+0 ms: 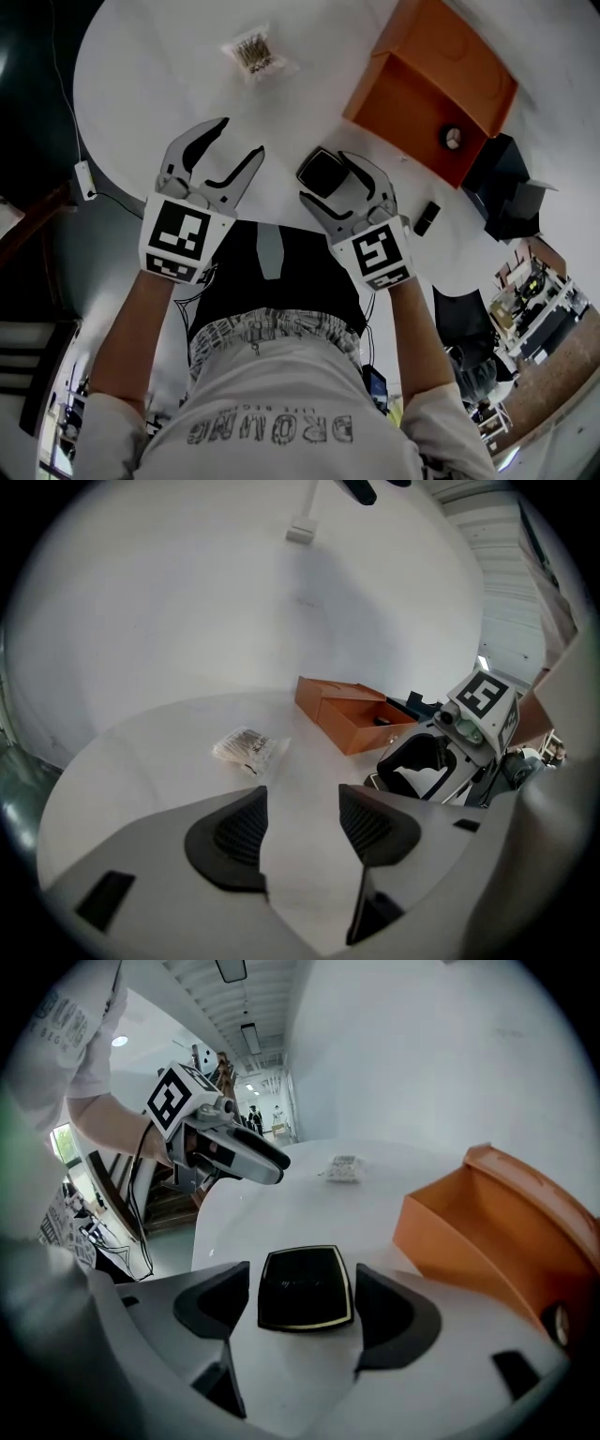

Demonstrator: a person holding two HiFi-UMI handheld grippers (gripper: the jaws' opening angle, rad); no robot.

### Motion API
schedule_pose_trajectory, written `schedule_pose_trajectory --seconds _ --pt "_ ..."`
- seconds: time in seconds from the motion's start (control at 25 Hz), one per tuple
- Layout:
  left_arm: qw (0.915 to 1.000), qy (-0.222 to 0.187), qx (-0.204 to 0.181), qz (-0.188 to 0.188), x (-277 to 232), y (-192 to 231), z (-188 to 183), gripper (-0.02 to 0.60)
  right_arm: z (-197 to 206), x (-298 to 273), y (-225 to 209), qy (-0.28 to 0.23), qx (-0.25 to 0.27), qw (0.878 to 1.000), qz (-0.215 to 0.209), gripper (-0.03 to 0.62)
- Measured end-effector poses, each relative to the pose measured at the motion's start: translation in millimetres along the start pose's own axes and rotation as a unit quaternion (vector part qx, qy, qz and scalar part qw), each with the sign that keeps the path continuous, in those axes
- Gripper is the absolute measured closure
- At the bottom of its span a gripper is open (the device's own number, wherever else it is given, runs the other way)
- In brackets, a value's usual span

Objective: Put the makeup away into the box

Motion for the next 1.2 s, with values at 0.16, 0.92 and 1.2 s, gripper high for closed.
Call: schedule_pose_trajectory --seconds 0.16,0.92,1.2 --pt "1.0000 -0.001 0.006 -0.003 4 4 5 0.319 0 -5 0 0.014 0.012 1.000 -0.002 0.227" --pt "0.9998 -0.004 0.018 -0.003 5 7 1 0.321 -9 -7 -3 0.037 0.029 0.999 -0.001 0.252" --pt "0.9999 -0.012 -0.005 0.008 6 8 -20 0.321 -33 9 -6 0.007 0.018 1.000 0.009 0.253"
Point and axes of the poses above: the fingertips, and each gripper's own axes: x backward along the fingers, y to its left, z out of its underside, the point moved 8 cm from there along x, backward along the fingers, and after that the axes turned 2 degrees about -y, right-handed, at the moved point
